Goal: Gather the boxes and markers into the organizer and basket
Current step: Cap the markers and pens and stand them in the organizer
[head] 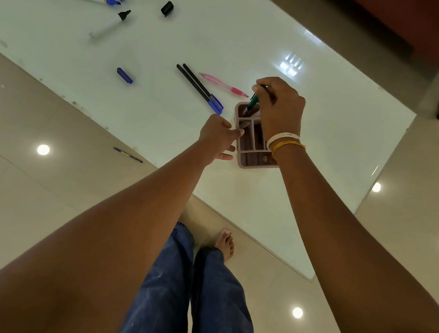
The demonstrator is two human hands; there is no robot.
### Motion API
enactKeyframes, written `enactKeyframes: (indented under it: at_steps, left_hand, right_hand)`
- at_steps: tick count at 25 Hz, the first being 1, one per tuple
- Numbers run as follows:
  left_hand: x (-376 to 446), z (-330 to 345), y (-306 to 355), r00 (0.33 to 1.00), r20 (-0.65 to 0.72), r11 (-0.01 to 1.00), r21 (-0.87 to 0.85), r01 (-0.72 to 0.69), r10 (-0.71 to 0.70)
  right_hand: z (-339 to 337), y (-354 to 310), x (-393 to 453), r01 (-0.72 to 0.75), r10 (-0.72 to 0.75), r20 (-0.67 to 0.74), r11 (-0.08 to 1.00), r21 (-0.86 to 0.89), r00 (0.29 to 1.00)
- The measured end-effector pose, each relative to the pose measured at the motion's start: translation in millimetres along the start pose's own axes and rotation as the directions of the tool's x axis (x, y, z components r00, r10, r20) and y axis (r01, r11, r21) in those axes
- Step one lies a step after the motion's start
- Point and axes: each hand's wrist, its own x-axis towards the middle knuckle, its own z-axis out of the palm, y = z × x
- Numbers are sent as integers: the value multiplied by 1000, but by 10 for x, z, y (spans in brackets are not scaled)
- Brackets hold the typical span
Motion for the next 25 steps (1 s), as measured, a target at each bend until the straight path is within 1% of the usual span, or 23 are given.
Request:
enactKeyframes:
  at_steps: [1,3,6,9,11,14,15,16,17,18,19,21,23,25]
  left_hand:
    - [-2,8,-5,1000,11,1000,8,11,-11]
    - [-12,7,-25,999,36,999,19,28,-29]
    - [-23,-40,-42,997,70,999,-10,37,-36]
    - [-27,-154,-25,998,61,1000,6,11,-12]
    - [2,-274,-26,999,36,1000,17,-8,7]
    - [151,-543,-116,999,-35,999,16,-31,31]
    - [212,-653,-182,990,-102,990,116,-83,95]
    - [284,-761,-255,961,-162,935,313,-167,226]
    - [338,-864,-326,916,-148,813,529,-245,372]
    - [373,-962,-397,878,-77,665,685,-297,472]
    - [403,-1061,-462,869,1,549,775,-313,495]
    - [459,-1221,-581,899,127,397,865,-307,418]
    - [511,-1342,-671,934,183,295,915,-276,306]
    - [552,-1420,-726,944,215,219,937,-271,250]
  right_hand:
    - [-1,19,22,-7,8,29,999,-46,1000]
    - [-34,58,12,0,5,37,990,-144,999]
    - [-108,79,-83,-6,1,-24,970,-242,1000]
    - [-81,42,-164,4,-27,-107,978,-209,994]
    - [2,-43,-211,34,-54,-122,986,-161,991]
    - [257,-232,-232,67,-71,-29,992,-107,997]
    - [385,-285,-231,84,-82,20,989,-125,996]
    - [525,-330,-224,99,-85,90,982,-162,992]
    - [675,-371,-209,100,-64,173,972,-210,983]
    - [824,-416,-196,83,-16,242,959,-270,970]
    - [975,-454,-184,40,56,280,945,-325,958]
    - [1239,-435,-150,-22,154,285,908,-418,946]
    - [1413,-355,-110,-49,198,255,869,-492,946]
    - [1513,-255,-97,-72,218,205,832,-550,954]
